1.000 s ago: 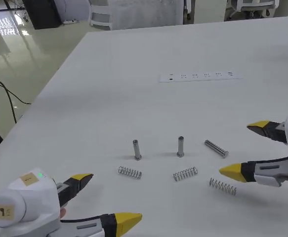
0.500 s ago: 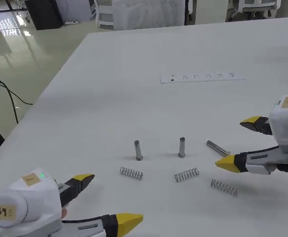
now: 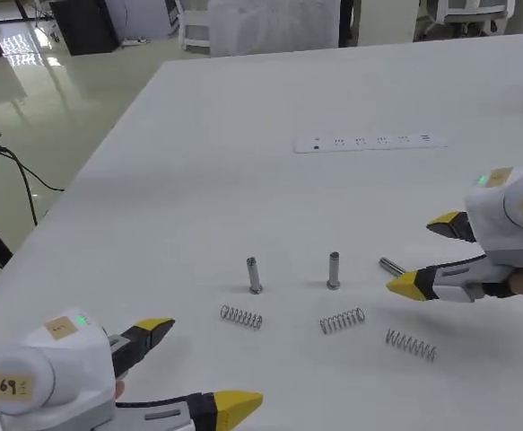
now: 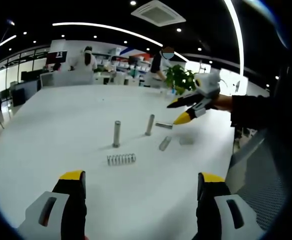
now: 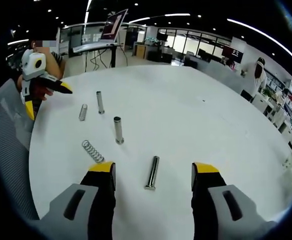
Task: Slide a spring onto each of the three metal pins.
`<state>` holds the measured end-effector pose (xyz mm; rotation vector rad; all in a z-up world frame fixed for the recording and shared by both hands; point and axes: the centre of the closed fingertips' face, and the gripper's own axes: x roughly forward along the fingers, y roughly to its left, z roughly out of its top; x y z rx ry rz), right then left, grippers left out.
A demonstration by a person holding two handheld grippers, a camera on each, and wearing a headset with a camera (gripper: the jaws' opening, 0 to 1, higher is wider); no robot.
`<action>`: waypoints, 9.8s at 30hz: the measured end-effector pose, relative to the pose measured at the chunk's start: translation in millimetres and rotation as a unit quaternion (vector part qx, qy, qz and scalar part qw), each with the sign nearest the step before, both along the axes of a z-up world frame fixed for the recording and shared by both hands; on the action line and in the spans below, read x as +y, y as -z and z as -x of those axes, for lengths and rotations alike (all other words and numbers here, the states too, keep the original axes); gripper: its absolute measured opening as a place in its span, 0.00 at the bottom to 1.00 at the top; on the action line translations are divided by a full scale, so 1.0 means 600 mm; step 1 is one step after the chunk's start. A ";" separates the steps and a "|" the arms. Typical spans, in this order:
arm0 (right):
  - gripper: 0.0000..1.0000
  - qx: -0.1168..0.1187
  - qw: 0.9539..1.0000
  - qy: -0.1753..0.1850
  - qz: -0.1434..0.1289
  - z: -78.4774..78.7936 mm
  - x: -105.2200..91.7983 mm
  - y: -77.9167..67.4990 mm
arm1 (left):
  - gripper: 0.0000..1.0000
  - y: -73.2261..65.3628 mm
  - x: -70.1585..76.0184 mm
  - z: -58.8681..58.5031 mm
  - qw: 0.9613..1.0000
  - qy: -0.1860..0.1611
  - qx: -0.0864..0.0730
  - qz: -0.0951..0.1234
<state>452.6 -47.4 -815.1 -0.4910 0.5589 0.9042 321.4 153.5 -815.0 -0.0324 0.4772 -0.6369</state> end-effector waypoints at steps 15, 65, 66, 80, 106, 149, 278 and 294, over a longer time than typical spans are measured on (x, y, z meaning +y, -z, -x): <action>0.51 0.015 1.000 -0.005 0.024 -0.020 0.023 0.010 | 0.89 -0.002 0.000 0.000 1.000 -0.001 -0.002 0.002; 0.18 0.093 0.994 0.018 0.058 -0.029 0.029 0.071 | 0.88 -0.003 0.002 -0.003 1.000 -0.003 -0.002 0.004; 0.17 0.095 0.994 0.020 0.054 -0.030 0.030 0.072 | 0.88 -0.003 0.002 -0.002 1.000 -0.003 -0.002 0.005; 0.09 0.103 0.993 0.028 0.058 -0.036 0.038 0.076 | 0.87 0.001 0.002 0.000 1.000 -0.001 0.001 0.003; 0.05 0.135 0.987 0.080 0.017 -0.028 0.032 0.041 | 0.87 -0.002 0.000 0.001 1.000 -0.002 -0.002 0.004; 0.05 0.104 0.991 0.075 0.022 0.004 -0.004 0.003 | 0.87 -0.004 0.000 0.001 1.000 0.004 -0.006 0.000; 0.22 0.155 0.985 -0.041 0.058 0.159 -0.007 0.051 | 0.86 -0.004 -0.005 0.003 1.000 0.009 -0.007 -0.002; 0.21 0.160 0.982 -0.058 0.088 0.169 -0.008 0.073 | 0.86 -0.004 -0.003 0.002 1.000 0.007 -0.006 -0.001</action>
